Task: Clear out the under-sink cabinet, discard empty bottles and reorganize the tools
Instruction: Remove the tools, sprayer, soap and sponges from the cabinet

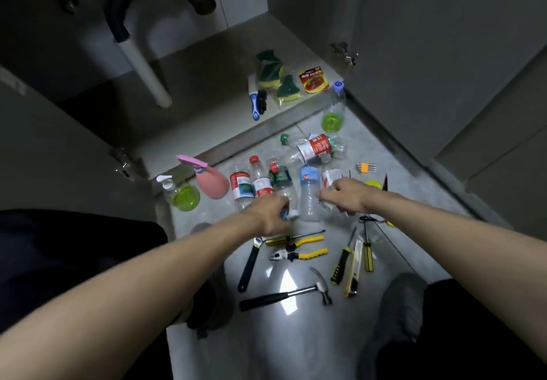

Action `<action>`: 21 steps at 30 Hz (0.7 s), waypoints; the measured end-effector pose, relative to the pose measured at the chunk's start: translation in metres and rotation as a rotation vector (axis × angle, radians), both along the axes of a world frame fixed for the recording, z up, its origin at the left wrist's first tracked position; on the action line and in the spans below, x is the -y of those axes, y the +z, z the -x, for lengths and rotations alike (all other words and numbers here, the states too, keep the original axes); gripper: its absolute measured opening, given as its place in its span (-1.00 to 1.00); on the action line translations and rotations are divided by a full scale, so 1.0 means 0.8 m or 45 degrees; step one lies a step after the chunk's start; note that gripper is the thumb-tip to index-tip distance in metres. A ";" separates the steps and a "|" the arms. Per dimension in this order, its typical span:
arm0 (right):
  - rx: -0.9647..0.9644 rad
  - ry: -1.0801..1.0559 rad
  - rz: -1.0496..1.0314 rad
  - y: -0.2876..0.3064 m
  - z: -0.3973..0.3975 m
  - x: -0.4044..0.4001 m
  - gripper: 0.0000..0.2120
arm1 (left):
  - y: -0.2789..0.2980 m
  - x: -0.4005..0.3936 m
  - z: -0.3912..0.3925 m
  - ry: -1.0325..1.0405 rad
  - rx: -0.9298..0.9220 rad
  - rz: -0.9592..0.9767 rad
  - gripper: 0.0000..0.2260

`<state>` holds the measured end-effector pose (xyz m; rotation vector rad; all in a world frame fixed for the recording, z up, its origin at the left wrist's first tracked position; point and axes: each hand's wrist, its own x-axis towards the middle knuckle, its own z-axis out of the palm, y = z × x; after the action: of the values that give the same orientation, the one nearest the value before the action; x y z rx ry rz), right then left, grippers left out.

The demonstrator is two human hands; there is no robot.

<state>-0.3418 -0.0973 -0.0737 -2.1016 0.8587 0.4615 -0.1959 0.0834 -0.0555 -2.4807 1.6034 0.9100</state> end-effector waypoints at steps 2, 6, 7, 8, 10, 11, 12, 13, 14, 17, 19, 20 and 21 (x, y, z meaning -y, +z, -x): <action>-0.107 0.015 0.009 -0.019 0.028 -0.002 -0.47 | -0.030 -0.024 0.016 0.109 -0.045 -0.052 -0.73; -0.245 0.041 0.151 -0.051 0.088 -0.003 -0.65 | -0.072 -0.067 0.042 0.302 -0.118 -0.076 -0.75; -0.273 0.056 0.179 -0.056 0.099 -0.004 -0.67 | -0.082 -0.078 0.046 0.344 -0.136 -0.078 -0.77; -0.304 0.068 0.197 -0.060 0.107 -0.005 -0.67 | -0.091 -0.088 0.049 0.383 -0.152 -0.086 -0.78; -0.329 0.103 0.220 -0.066 0.112 -0.008 -0.67 | -0.106 -0.107 0.052 0.480 -0.181 -0.107 -0.80; -0.327 0.118 0.234 -0.069 0.111 -0.012 -0.68 | -0.113 -0.115 0.052 0.547 -0.199 -0.111 -0.82; -0.313 0.123 0.244 -0.070 0.108 -0.019 -0.69 | -0.120 -0.120 0.053 0.618 -0.218 -0.111 -0.83; -0.284 0.115 0.244 -0.073 0.104 -0.029 -0.71 | -0.126 -0.125 0.053 0.681 -0.235 -0.109 -0.85; -0.249 0.093 0.227 -0.076 0.100 -0.041 -0.73 | -0.134 -0.129 0.055 0.727 -0.249 -0.106 -0.85; -0.188 0.054 0.163 -0.086 0.086 -0.088 -0.76 | -0.156 -0.136 0.068 0.817 -0.288 -0.100 -0.81; -0.131 0.054 0.157 -0.098 0.080 -0.119 -0.74 | -0.170 -0.140 0.079 0.888 -0.315 -0.086 -0.74; -0.116 0.036 0.150 -0.104 0.078 -0.134 -0.72 | -0.176 -0.143 0.084 0.916 -0.315 -0.078 -0.72; -0.114 0.004 0.138 -0.112 0.077 -0.149 -0.71 | -0.182 -0.145 0.087 0.930 -0.308 -0.067 -0.71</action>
<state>-0.4034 0.0216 -0.1633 -2.1953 0.9510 0.5242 -0.2658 0.1997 -0.2009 -3.0458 0.6489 1.3296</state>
